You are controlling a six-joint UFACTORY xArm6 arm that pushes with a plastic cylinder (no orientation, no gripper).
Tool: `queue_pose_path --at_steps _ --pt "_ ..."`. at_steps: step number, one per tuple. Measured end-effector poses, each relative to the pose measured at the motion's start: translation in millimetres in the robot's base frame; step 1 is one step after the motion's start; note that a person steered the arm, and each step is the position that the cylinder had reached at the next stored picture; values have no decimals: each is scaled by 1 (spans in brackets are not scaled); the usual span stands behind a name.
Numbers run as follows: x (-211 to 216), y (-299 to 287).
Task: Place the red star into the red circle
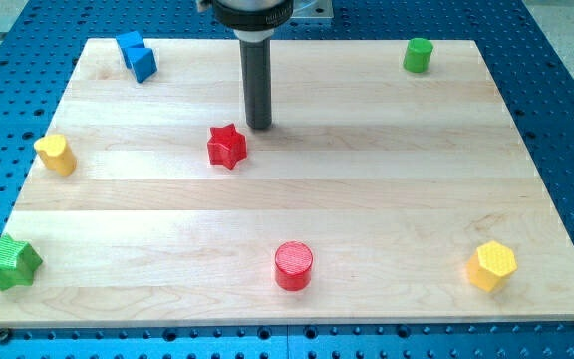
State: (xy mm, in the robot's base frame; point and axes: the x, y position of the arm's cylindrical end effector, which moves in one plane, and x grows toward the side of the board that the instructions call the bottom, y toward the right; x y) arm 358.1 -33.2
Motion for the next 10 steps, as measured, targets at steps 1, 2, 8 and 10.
queue_pose_path --at_steps 1,2,8,10 --pt "16 0" --pt "78 22" --pt "45 26" --pt "29 13"
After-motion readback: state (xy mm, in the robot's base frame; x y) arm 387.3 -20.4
